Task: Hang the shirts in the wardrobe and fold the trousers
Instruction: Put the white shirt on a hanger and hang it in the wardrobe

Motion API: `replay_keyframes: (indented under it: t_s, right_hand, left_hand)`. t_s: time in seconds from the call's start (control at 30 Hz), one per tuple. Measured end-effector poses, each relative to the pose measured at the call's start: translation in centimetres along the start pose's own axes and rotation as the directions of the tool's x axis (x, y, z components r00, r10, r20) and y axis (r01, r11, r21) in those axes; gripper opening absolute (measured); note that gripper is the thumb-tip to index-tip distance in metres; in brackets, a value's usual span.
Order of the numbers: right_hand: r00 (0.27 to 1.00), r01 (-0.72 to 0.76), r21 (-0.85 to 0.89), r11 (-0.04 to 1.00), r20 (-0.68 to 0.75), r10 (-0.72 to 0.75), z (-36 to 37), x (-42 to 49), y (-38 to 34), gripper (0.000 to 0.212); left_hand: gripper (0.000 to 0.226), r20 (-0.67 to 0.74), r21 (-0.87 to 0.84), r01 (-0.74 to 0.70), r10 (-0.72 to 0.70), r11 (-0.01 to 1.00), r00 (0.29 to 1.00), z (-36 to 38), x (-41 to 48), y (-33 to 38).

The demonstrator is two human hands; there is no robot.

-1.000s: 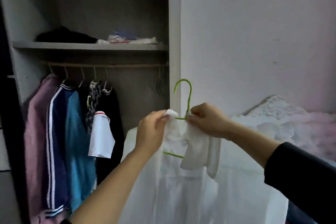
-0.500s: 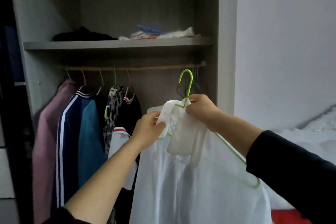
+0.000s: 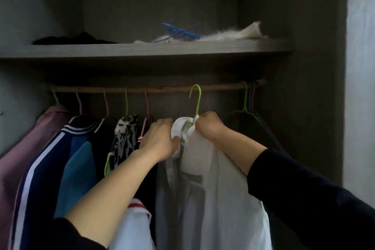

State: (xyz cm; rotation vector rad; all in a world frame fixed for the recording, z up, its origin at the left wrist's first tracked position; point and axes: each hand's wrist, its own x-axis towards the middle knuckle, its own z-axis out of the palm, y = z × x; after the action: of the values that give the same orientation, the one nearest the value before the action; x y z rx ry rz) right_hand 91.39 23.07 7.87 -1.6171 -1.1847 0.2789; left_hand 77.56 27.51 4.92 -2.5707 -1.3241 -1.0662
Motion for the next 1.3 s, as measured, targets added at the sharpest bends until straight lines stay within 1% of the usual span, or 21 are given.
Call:
replay_keyframes:
  t_s: [0.07, 0.1, 0.17, 0.23, 0.3, 0.37, 0.4, 0.47, 0.53, 0.57, 0.63, 0.77, 0.83, 0.9, 0.97, 1.03, 1.07, 1.13, 1.2, 1.23, 1.3]
  right_hand:
    - [1.000, 0.018, 0.009, 1.000, -0.022, -0.018, 1.1, 2.3, -0.5, 0.024]
    - [0.999, 0.022, 0.008, 1.000, -0.027, -0.022, 1.5, 3.4, -0.8, 0.020]
    - [0.999, 0.021, 0.021, 1.000, -0.044, -0.020, 2.3, 5.2, -1.3, 0.013]
    - [0.997, 0.034, 0.034, 0.999, -0.076, -0.031, 3.1, 7.2, -1.8, 0.011]
    - [0.996, 0.043, 0.037, 0.998, -0.083, -0.040, 4.2, 9.6, -2.1, 0.012]
    - [0.997, 0.028, 0.054, 0.998, -0.076, -0.024, 5.5, 11.5, -2.2, 0.015]
    - [0.997, 0.020, 0.060, 0.998, -0.077, -0.015, 6.1, 12.3, -2.1, 0.019]
    - [0.997, 0.001, 0.066, 0.998, -0.083, 0.005, 7.3, 13.4, -1.7, 0.029]
    - [0.997, -0.005, 0.087, 0.996, -0.078, 0.012, 8.3, 13.8, -1.2, 0.032]
    - [0.997, -0.004, 0.099, 0.995, -0.075, 0.012, 8.8, 13.8, -0.8, 0.032]
    - [0.998, -0.010, 0.134, 0.991, -0.052, 0.017, 9.4, 13.5, -0.2, 0.031]
    - [0.997, -0.021, 0.182, 0.983, 0.073, 0.008, 9.6, 11.8, 0.2, 0.026]
    - [0.994, 0.005, 0.167, 0.986, 0.110, -0.024, 8.8, 10.9, -0.1, 0.027]
    - [0.993, 0.013, 0.142, 0.990, 0.117, -0.030, 7.5, 10.2, -0.2, 0.029]
    - [0.997, 0.026, 0.092, 0.995, 0.073, -0.033, 5.8, 9.7, 0.0, 0.030]
    - [0.998, 0.055, 0.003, 0.998, -0.004, -0.055, 3.8, 9.6, 0.6, 0.028]
    - [0.996, 0.077, -0.065, 0.995, -0.049, -0.080, 2.6, 9.6, 1.0, 0.027]
    - [0.984, 0.107, -0.243, 0.964, -0.112, -0.137, 0.0, 9.5, 1.6, 0.029]
    - [0.972, 0.103, -0.465, 0.879, -0.141, -0.189, -2.5, 8.8, 2.2, 0.031]
    - [0.965, 0.094, -0.583, 0.807, -0.145, -0.217, -3.5, 8.4, 2.5, 0.029]
    - [0.947, 0.061, -0.803, 0.593, -0.141, -0.288, -5.2, 7.3, 3.1, 0.028]
  left_hand:
    - [0.057, -0.022, 0.068, -0.013, 0.015, 0.998, 1.000, -0.2, 2.9, -1.1]
    - [0.060, -0.045, 0.105, -0.022, 0.027, 0.994, 0.999, -0.5, 4.3, -1.5]
    - [0.057, -0.089, 0.177, -0.038, 0.055, 0.983, 0.995, -0.8, 7.0, -2.5]
    - [0.057, -0.111, 0.220, -0.061, 0.087, 0.974, 0.990, -1.3, 9.6, -3.8]
    - [0.065, -0.089, 0.225, -0.093, 0.115, 0.970, 0.989, -1.4, 11.8, -5.4]
    - [0.073, -0.092, 0.254, -0.150, 0.178, 0.955, 0.980, -1.0, 13.5, -7.0]
    - [0.073, -0.120, 0.266, -0.180, 0.217, 0.947, 0.969, -0.7, 14.1, -7.7]
    - [0.064, -0.225, 0.269, -0.227, 0.290, 0.936, 0.930, 0.1, 14.7, -8.3]
    - [0.064, -0.302, 0.230, -0.276, 0.338, 0.933, 0.891, 0.9, 15.1, -8.5]
    - [0.065, -0.315, 0.221, -0.296, 0.355, 0.929, 0.880, 1.2, 15.2, -8.7]
    - [0.067, -0.327, 0.214, -0.305, 0.362, 0.928, 0.873, 1.4, 15.4, -9.0]
    - [0.079, -0.340, 0.189, -0.273, 0.324, 0.943, 0.883, 0.8, 15.3, -8.7]
    - [0.075, -0.363, 0.176, -0.251, 0.300, 0.952, 0.882, 0.8, 15.1, -8.4]
    - [0.068, -0.343, 0.159, -0.212, 0.255, 0.964, 0.904, 0.5, 15.3, -8.0]
    - [0.061, -0.305, 0.148, -0.151, 0.190, 0.977, 0.933, 0.1, 15.9, -7.1]
    - [0.057, -0.284, 0.091, -0.092, 0.115, 0.992, 0.952, -0.3, 16.4, -5.8]
    - [0.056, -0.286, 0.061, -0.091, 0.105, 0.994, 0.952, -0.3, 16.4, -4.9]
    - [0.059, -0.289, 0.054, -0.134, 0.144, 0.990, 0.946, 0.1, 16.6, -3.2]
    - [0.061, -0.250, 0.072, -0.165, 0.178, 0.984, 0.952, 0.7, 17.1, -1.5]
    - [0.056, -0.221, 0.073, -0.143, 0.156, 0.987, 0.963, 1.0, 17.2, -0.8]
    - [0.043, -0.190, 0.091, -0.070, 0.086, 0.993, 0.978, 1.8, 17.4, 0.1]
